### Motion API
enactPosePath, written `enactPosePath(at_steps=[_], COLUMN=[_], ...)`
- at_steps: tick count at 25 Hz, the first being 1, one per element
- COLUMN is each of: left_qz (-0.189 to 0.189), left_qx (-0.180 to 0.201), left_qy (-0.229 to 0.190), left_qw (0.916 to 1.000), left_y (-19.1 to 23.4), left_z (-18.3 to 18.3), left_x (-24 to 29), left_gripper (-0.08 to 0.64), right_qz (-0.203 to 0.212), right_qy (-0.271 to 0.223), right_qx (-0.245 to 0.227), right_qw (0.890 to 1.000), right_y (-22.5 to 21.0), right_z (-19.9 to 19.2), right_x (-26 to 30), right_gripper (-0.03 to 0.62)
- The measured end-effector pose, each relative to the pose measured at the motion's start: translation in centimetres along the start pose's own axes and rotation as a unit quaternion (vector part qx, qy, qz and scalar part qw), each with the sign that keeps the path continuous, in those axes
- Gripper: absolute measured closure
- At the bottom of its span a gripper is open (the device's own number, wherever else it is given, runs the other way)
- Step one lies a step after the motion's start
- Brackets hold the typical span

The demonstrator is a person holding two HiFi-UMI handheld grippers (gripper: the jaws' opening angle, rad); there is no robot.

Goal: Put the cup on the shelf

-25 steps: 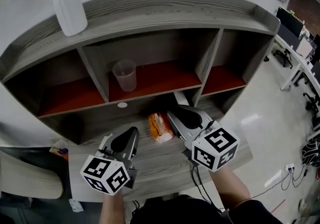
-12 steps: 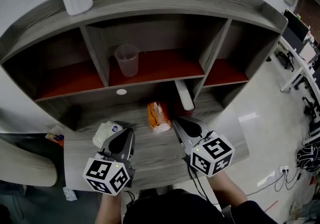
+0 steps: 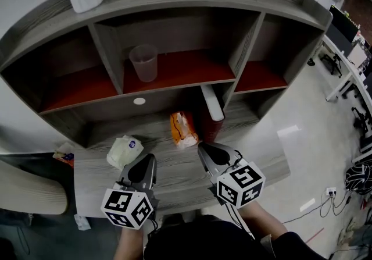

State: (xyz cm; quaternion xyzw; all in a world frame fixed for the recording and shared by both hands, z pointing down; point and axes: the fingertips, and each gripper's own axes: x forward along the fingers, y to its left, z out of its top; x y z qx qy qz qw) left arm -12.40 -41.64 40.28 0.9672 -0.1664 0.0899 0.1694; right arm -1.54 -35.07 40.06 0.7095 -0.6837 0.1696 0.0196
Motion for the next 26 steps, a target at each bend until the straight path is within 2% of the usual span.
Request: enactPosePath(at_steps=[7,26], left_qz=[0.007,0.011], left_qx=[-0.001,0.010], left_qy=[0.009,0.012], left_qw=[0.9999,0.9998], left_y=[-0.2,-0.4], left_z=[-1.0,-0.5], left_x=[-0.5,-1.2], left_gripper=[0.565,0.565], right_qz=[0.006,0.023], right_qy=[0.015,0.010], right_qx=[0.002,-0.002], right_qw=[1.000,1.000], right_y=[0.6,1.4], right_z=[-1.5,-0.6], right_x=[0.2,0.5], right_gripper=[0.592,0.592])
